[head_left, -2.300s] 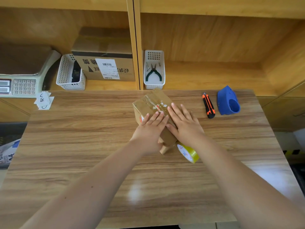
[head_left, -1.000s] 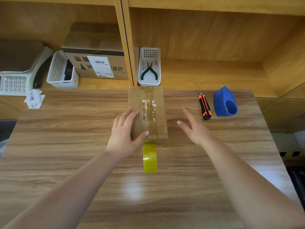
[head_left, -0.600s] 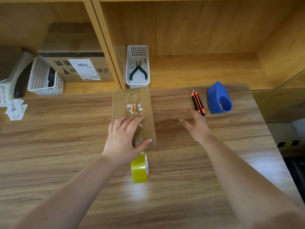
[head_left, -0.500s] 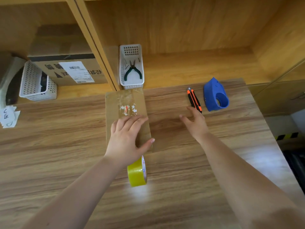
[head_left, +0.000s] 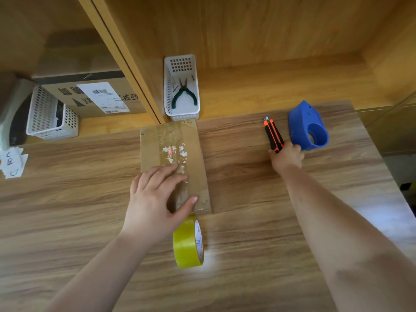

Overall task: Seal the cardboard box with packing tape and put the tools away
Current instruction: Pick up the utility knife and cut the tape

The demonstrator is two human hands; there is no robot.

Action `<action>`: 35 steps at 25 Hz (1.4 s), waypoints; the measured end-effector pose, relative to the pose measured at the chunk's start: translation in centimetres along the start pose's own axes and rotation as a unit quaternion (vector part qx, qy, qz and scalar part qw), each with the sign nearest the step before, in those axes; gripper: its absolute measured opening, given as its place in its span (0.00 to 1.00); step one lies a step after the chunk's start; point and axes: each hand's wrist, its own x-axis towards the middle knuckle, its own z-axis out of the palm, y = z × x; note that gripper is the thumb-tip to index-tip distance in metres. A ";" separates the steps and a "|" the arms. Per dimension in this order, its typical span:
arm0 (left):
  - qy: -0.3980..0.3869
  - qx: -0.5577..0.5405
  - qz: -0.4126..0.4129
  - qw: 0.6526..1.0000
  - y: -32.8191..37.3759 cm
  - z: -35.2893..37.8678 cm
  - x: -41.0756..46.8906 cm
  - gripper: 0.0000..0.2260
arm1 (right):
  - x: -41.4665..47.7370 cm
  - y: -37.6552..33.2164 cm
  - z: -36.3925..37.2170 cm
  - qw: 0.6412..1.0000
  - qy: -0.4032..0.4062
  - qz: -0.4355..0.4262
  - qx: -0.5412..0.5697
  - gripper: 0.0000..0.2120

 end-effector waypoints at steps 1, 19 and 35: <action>0.000 0.004 -0.008 1.000 -0.3 -0.3 0.0 0.21 | 0.1 0.0 0.4 1.000 0.011 0.003 -0.003 0.25; 0.010 -0.140 -0.127 0.982 -0.8 -2.1 -4.8 0.34 | -11.6 -2.7 1.5 0.749 -0.299 0.160 0.569 0.07; -0.094 -0.406 -0.398 0.818 4.5 0.6 -13.3 0.05 | -25.3 1.7 -5.2 0.804 -0.293 -0.049 0.515 0.10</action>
